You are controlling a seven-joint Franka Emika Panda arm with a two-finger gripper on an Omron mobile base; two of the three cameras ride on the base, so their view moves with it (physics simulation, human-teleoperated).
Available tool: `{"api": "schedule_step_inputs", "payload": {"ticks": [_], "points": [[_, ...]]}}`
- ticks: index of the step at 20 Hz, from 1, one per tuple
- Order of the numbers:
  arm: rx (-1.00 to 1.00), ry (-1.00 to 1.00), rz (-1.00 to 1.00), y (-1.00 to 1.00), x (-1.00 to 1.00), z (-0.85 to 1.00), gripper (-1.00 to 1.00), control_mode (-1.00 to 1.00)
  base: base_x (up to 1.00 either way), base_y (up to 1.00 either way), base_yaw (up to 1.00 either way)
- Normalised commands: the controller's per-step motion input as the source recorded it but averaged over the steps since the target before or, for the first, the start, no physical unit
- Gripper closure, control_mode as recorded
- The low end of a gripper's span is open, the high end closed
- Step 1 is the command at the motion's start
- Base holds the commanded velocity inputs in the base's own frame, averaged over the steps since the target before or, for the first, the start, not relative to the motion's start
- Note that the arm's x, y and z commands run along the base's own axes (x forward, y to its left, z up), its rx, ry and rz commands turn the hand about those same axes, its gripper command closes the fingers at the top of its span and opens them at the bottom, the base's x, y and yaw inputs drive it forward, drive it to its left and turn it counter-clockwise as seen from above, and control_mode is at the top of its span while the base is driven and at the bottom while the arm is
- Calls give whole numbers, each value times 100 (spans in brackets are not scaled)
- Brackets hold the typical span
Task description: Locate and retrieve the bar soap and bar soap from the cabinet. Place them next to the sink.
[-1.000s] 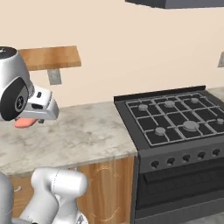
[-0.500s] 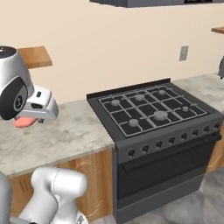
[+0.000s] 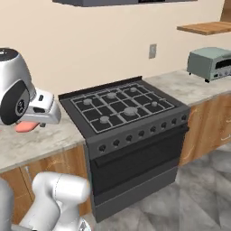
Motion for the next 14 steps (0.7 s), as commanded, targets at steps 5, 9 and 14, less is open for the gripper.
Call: {"api": "schedule_step_inputs", "payload": {"ticks": [5, 9, 14], "points": [[0, 0, 0, 0, 0, 0, 100, 100, 0, -12, -46], [0, 0, 0, 0, 0, 0, 100, 100, 0, 0, -50], [0, 0, 0, 0, 0, 0, 100, 100, 0, 0, -50]]}}
